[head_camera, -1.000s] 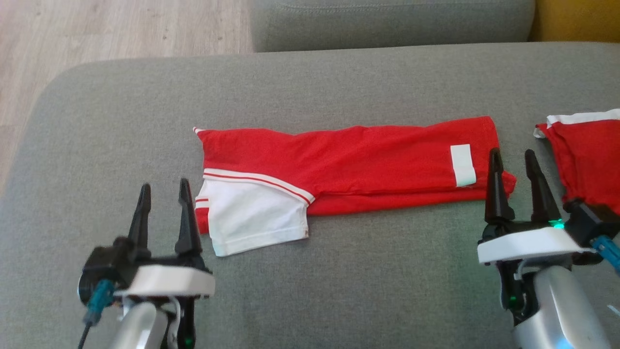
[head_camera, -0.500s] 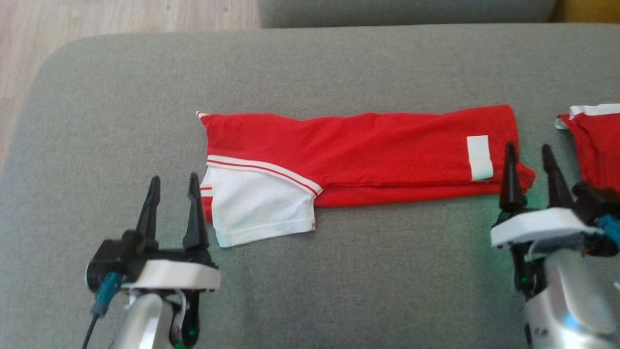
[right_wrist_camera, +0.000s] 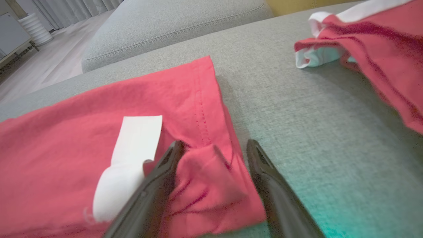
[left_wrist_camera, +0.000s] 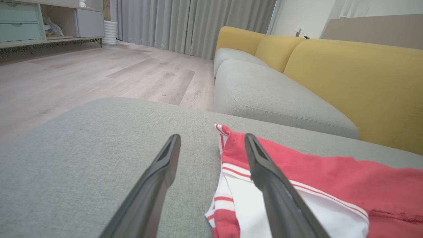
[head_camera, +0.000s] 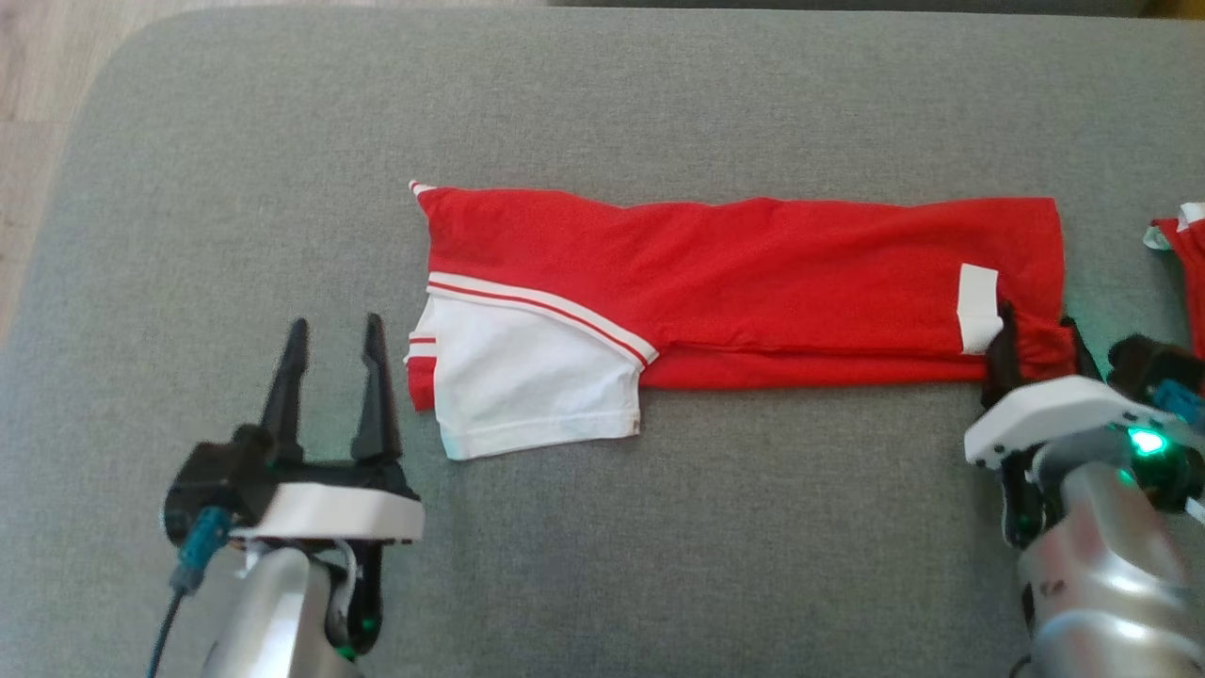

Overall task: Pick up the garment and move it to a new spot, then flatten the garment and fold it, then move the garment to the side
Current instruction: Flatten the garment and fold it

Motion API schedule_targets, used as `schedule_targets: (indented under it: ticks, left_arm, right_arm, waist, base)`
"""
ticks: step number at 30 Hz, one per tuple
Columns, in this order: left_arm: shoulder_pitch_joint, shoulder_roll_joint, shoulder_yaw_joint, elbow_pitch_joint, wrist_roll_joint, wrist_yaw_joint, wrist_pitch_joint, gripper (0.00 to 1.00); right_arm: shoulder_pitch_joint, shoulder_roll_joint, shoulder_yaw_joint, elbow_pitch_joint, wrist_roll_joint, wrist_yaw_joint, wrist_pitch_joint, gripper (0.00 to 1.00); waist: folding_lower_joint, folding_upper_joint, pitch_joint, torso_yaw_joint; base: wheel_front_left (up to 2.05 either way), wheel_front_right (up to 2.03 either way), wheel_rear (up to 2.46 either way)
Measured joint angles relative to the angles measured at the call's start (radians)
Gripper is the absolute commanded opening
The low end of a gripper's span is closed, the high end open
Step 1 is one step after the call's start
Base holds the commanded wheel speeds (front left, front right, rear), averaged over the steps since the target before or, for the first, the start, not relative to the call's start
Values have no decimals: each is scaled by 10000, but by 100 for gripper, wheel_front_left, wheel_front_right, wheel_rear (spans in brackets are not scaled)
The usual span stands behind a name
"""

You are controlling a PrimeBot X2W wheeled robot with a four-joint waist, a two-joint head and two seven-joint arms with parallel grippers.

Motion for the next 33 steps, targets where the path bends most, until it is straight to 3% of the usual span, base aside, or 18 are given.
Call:
schedule_targets:
  ticks: [1,2,7,12,18,22,27,33]
  left_arm:
    - [-46,-13,90,6,25,-4,0,100]
    - [-88,-12,155,6,25,-6,0,100]
    - [-112,-35,372,21,173,-94,0,100]
    - [-98,-36,470,21,217,-102,0,100]
    - [-35,-38,468,113,217,-188,0,100]
    - [-30,-42,464,217,215,-188,0,100]
    - [76,-42,418,320,176,-188,0,100]
    - [378,-40,215,366,0,-169,0,100]
  right_arm:
    - [-146,-21,35,186,42,0,4,32]
    - [-280,-38,61,347,56,0,4,0]
    - [-581,-12,67,863,29,2,-151,0]
    - [-549,69,-788,663,-755,2,-295,0]
    - [-536,-834,-1893,-263,-1793,2,-290,0]
    - [-536,-1087,-2240,-905,-2084,2,-44,0]
    - [-528,-721,-2100,-1687,-2104,2,249,0]
    - [-74,-140,-848,-2516,-1578,2,692,0]
  waist:
    - [0,0,-4,-6]
    - [0,0,-15,-17]
    - [1,0,-139,-157]
    - [1,0,-373,-364]
    - [0,0,-696,-566]
    - [0,0,-868,-649]
    - [0,0,-1136,-652]
    - [-1,0,-1608,-449]
  base:
    - [0,0,0]
    - [0,0,0]
    - [0,0,0]
    - [0,0,0]
    - [0,0,0]
    - [0,0,0]
    - [0,0,0]
    - [0,0,0]
